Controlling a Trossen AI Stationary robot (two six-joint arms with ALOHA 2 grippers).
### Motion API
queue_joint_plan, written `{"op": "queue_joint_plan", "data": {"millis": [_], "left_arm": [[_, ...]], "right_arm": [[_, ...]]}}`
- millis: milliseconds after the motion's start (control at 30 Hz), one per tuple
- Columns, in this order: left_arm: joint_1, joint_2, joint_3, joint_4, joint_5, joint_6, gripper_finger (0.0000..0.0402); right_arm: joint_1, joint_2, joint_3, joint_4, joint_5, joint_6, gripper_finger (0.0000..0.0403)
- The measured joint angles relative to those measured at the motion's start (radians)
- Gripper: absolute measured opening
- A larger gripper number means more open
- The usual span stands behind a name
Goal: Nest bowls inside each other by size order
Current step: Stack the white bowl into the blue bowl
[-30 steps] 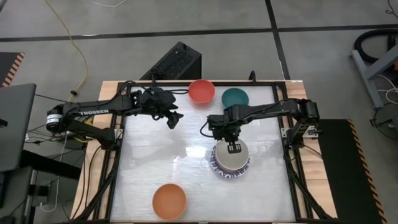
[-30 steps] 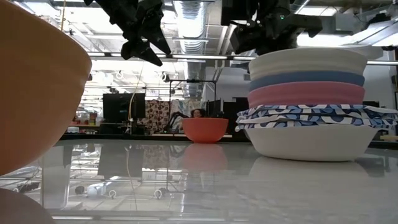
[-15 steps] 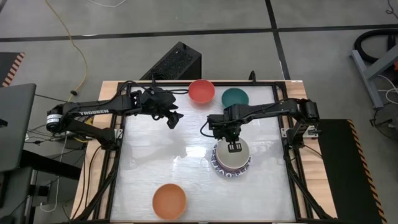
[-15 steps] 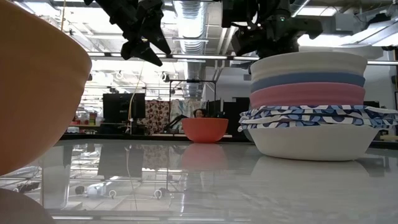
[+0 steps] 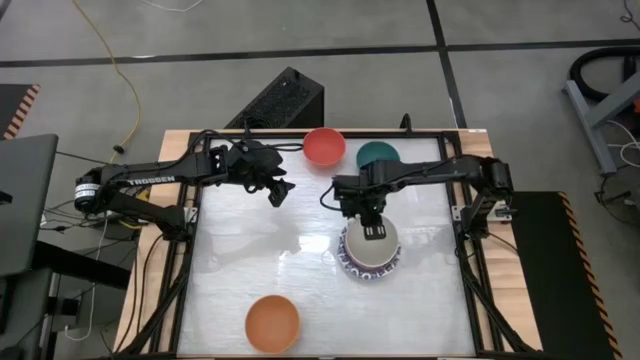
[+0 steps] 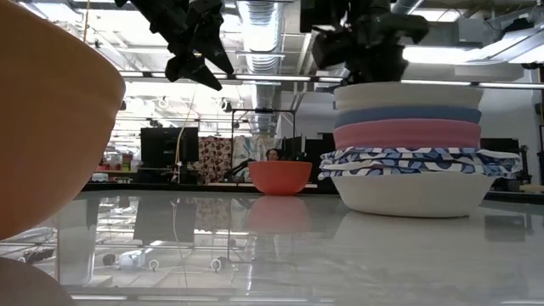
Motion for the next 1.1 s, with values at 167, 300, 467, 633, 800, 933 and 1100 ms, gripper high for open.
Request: {"op": "queue_joint_plan", "data": {"millis": [167, 300, 467, 633, 800, 933, 1100], "left_arm": [[0.000, 0.000, 0.000, 0.000, 0.000, 0.000, 0.0251], [0.000, 0.000, 0.000, 0.000, 0.000, 0.000, 0.0251], [0.000, 0.000, 0.000, 0.000, 0.000, -0.001, 0.0251], [0.000, 0.000, 0.000, 0.000, 0.000, 0.008, 0.0251], [0.000, 0.000, 0.000, -0.004, 0.001, -0.001, 0.0251], [0.000, 0.000, 0.000, -0.028, 0.001, -0.001, 0.0251], [0.000, 0.000, 0.000, -0.058, 0.001, -0.002, 0.0251]], "right_arm": [[-0.013, 0.000, 0.057, -0.024, 0.006, 0.000, 0.0159], [-0.021, 0.000, 0.065, -0.050, 0.005, -0.003, 0.0157], [-0.027, -0.009, 0.065, -0.071, 0.005, -0.008, 0.0154], [-0.029, -0.013, 0.110, -0.075, -0.002, -0.007, 0.0138], [0.002, -0.014, 0.112, -0.111, -0.075, 0.026, 0.0069], [0.063, -0.019, 0.111, -0.183, -0.078, 0.025, 0.0012], [0.131, -0.029, 0.111, -0.203, -0.074, 0.122, 0.0007]]}}
